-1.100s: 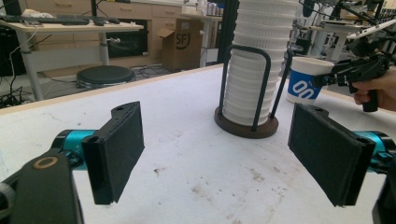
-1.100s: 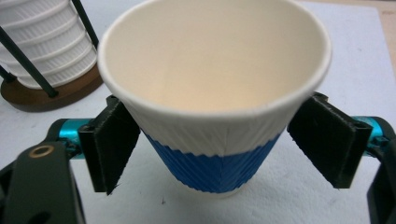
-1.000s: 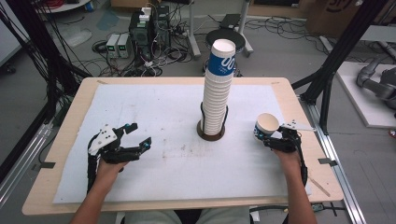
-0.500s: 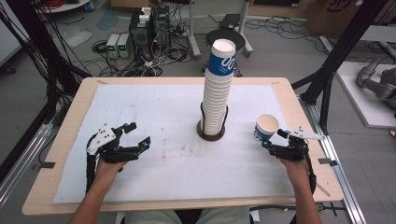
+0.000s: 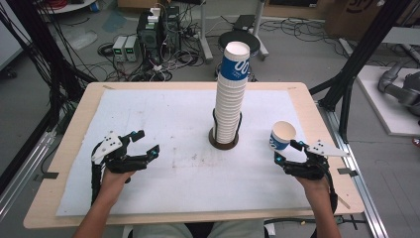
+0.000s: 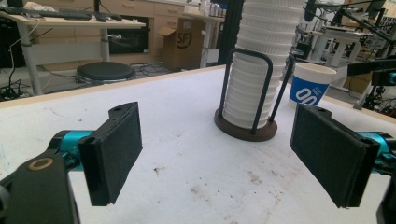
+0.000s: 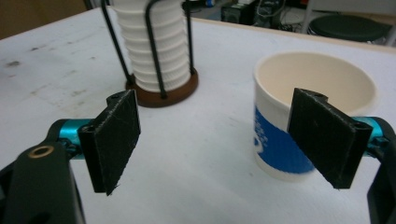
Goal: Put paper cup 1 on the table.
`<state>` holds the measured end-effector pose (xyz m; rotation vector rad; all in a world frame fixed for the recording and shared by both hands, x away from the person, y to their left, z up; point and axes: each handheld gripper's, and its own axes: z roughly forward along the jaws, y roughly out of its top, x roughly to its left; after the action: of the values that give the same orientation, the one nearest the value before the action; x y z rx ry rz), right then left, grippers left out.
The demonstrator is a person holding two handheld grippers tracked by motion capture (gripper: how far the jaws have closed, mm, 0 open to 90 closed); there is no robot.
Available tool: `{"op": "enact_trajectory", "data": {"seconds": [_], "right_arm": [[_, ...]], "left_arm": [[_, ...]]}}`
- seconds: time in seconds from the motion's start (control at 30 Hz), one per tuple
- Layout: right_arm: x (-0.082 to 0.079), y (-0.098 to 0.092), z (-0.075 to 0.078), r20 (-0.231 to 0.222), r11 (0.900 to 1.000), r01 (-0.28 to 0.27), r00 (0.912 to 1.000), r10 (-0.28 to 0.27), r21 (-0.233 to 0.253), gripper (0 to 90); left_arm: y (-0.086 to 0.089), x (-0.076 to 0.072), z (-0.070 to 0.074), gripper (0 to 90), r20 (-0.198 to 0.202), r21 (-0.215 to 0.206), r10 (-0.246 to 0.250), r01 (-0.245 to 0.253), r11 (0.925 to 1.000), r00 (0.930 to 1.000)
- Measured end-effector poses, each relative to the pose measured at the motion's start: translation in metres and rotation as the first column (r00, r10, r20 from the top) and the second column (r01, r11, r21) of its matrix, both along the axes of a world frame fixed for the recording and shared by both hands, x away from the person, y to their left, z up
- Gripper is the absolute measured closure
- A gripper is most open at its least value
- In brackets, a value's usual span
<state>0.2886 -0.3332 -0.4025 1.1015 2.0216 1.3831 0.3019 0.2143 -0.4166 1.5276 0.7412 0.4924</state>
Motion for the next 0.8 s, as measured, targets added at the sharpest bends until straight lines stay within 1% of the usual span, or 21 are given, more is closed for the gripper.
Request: {"op": "enact_trajectory", "data": {"seconds": [0.1,0.17,0.27,0.3,0.47,0.53,0.67,0.73,0.8], "right_arm": [[-0.003,0.010,0.008,0.033,0.999,-0.033,0.9989,0.033,0.005,17.8],[-0.003,0.016,0.013,0.059,0.998,-0.056,0.9967,0.056,0.002,17.8],[-0.004,0.023,0.019,0.054,0.997,-0.078,0.9955,0.078,0.005,17.8],[-0.003,0.025,0.020,0.063,0.996,-0.086,0.9943,0.086,0.005,17.8],[-0.004,0.032,0.027,0.073,0.993,-0.116,0.9906,0.116,-0.001,17.8],[-0.003,0.033,0.028,0.084,0.992,-0.123,0.9889,0.123,-0.008,17.8],[-0.004,0.035,0.026,0.071,0.992,-0.129,0.9890,0.130,-0.016,17.8],[-0.003,0.036,0.025,0.070,0.991,-0.132,0.9887,0.133,-0.020,17.8],[-0.003,0.037,0.026,0.074,0.990,-0.135,0.9879,0.137,-0.026,17.8]], "left_arm": [[0.001,-0.001,0.001,16.5,0.005,0.008,0.006,-0.006,1.0000,1.0000],[0.001,0.000,0.001,16.6,0.005,0.011,0.013,-0.013,0.9999,0.9999],[0.001,0.002,-0.001,16.6,-0.005,0.005,0.013,-0.013,0.9999,0.9999],[0.002,0.002,0.000,16.6,-0.008,0.005,0.012,-0.012,0.9999,0.9999],[0.004,-0.002,0.002,16.6,0.005,-0.003,0.014,-0.014,0.9999,0.9999],[0.004,-0.004,0.004,16.6,0.011,-0.003,0.013,-0.013,0.9999,0.9998],[0.005,-0.006,0.007,16.6,0.019,-0.001,0.012,-0.012,0.9999,0.9998],[0.005,-0.006,0.008,16.6,0.024,-0.007,0.015,-0.015,0.9999,0.9996],[0.006,-0.005,0.009,16.6,0.021,-0.018,0.016,-0.016,0.9997,0.9997]]}}
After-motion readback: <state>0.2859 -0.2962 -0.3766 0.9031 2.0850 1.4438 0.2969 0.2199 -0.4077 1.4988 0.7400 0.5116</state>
